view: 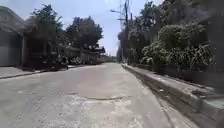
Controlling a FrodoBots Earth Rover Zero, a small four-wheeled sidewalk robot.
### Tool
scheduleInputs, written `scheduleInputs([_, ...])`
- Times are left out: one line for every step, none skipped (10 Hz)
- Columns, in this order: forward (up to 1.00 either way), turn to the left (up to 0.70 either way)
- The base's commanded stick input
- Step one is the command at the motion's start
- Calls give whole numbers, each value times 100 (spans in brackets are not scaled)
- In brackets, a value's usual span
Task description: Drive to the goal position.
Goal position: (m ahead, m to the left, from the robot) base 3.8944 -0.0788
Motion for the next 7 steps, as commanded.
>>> scheduleInputs([85,0])
scheduleInputs([85,0])
scheduleInputs([90,0])
scheduleInputs([100,0])
scheduleInputs([100,0])
scheduleInputs([100,0])
scheduleInputs([100,0])
